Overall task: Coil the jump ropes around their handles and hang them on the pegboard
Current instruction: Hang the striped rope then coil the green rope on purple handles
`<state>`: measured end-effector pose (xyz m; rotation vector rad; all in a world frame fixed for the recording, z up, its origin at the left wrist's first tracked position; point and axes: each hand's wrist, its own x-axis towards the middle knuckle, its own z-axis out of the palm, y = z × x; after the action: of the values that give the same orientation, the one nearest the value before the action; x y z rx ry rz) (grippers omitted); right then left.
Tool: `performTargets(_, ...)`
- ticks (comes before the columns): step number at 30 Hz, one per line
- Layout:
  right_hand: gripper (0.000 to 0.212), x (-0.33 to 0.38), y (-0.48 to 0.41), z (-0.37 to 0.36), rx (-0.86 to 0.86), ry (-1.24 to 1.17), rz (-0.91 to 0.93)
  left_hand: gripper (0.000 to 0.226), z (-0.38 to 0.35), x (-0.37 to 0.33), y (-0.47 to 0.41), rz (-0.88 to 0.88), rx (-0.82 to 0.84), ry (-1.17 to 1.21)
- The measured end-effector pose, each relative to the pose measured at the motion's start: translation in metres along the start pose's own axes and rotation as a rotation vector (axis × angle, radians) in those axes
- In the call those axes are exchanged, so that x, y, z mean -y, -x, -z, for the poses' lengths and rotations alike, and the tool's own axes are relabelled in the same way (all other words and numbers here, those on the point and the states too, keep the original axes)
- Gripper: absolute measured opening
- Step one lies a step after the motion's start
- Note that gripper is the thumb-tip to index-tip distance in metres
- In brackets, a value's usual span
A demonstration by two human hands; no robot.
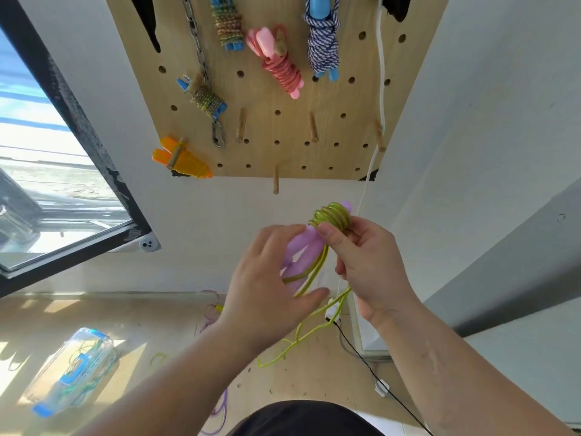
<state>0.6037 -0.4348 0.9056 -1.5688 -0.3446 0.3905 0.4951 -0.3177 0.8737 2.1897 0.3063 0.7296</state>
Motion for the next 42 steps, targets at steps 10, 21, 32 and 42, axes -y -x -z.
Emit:
performTargets(10,0.021,-0.001,0.001,0.022,0.228,-0.083,-0.07,0.047,-0.006,-0.002,-0.007,0.098,-0.188,0.065)
performTargets(21,0.059,-0.015,0.003,0.103,0.262,-0.195,-0.056,0.068,-0.052,-0.042,-0.013,0.675,0.024,1.082)
performTargets(32,0.053,-0.023,0.012,0.153,0.246,-0.192,0.074,0.064,-0.092,-0.069,0.0,0.879,0.432,1.377)
performTargets(42,0.04,-0.029,0.014,0.147,0.036,-0.163,-0.035,0.082,-0.128,-0.072,0.019,-0.177,-0.08,-0.302)
